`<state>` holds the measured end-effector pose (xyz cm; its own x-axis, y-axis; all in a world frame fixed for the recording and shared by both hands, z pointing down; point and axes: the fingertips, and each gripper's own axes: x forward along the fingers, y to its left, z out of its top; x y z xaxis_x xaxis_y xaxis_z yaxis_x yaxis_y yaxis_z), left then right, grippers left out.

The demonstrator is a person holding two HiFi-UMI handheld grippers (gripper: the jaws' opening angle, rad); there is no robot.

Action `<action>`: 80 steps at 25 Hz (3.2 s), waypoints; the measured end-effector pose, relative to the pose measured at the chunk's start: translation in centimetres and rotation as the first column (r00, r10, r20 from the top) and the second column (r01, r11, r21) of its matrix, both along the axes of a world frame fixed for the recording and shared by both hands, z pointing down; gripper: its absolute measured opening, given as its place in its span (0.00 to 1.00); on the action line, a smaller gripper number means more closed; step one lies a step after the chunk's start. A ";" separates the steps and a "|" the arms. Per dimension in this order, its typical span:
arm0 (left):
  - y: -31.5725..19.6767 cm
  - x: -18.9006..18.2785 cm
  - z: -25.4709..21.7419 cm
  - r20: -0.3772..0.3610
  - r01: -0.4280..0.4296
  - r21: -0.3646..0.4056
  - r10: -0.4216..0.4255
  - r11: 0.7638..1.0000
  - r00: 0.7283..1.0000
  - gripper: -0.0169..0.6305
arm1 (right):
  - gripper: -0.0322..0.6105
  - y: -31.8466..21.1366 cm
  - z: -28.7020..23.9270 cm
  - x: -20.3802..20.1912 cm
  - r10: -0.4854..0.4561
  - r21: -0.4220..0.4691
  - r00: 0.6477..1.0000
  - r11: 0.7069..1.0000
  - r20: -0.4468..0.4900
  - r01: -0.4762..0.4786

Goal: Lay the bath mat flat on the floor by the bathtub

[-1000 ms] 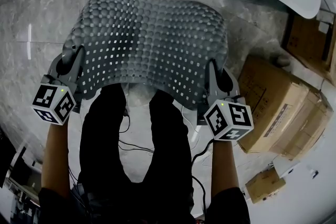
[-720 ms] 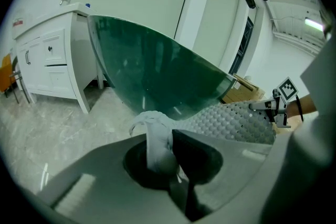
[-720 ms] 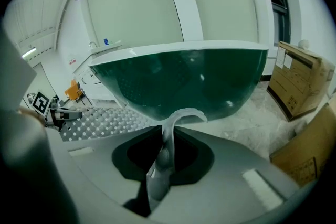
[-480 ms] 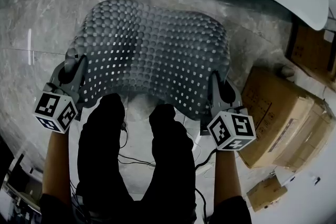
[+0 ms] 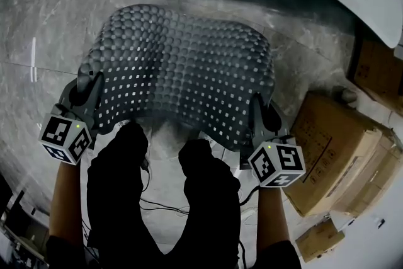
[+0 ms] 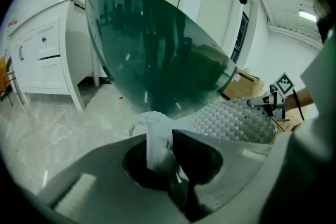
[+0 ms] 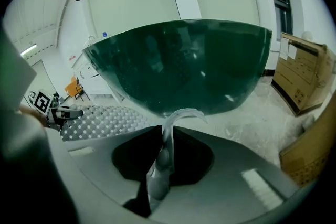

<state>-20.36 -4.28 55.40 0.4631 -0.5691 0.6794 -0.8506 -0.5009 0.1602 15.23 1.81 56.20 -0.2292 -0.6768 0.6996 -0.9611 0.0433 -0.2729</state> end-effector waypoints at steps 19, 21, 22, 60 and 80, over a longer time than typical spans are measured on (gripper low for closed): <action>-0.5 -0.4 0.0 -0.051 -0.045 -0.008 0.045 0.999 0.998 0.06 | 0.15 0.0 -2.4 0.6 -0.024 -0.018 0.998 1.000 -0.064 0.023; -0.3 -0.4 0.0 -0.033 -0.051 -0.003 0.051 0.999 0.998 0.06 | 0.15 0.1 -2.0 0.7 -0.025 -0.006 0.999 1.000 -0.045 0.025; -0.2 -0.3 0.1 -0.027 -0.056 -0.001 0.056 0.998 0.998 0.06 | 0.15 0.2 -1.8 0.7 -0.026 -0.003 0.999 1.000 -0.037 0.026; -0.7 -1.9 8.4 -0.019 -0.109 0.083 0.111 0.991 0.994 0.07 | 0.16 2.1 7.0 4.2 -0.003 0.115 1.000 0.993 -0.025 0.006; -1.1 -6.2 15.1 -0.023 -0.033 -0.001 0.033 0.999 0.999 0.07 | 0.16 3.8 13.1 7.6 0.089 0.087 0.996 0.992 0.004 -0.089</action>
<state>-26.59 -5.34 70.50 0.4971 -0.5520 0.6695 -0.8296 -0.5284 0.1803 22.79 5.61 69.33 -0.1655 -0.7531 0.6368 -0.9621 -0.0185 -0.2720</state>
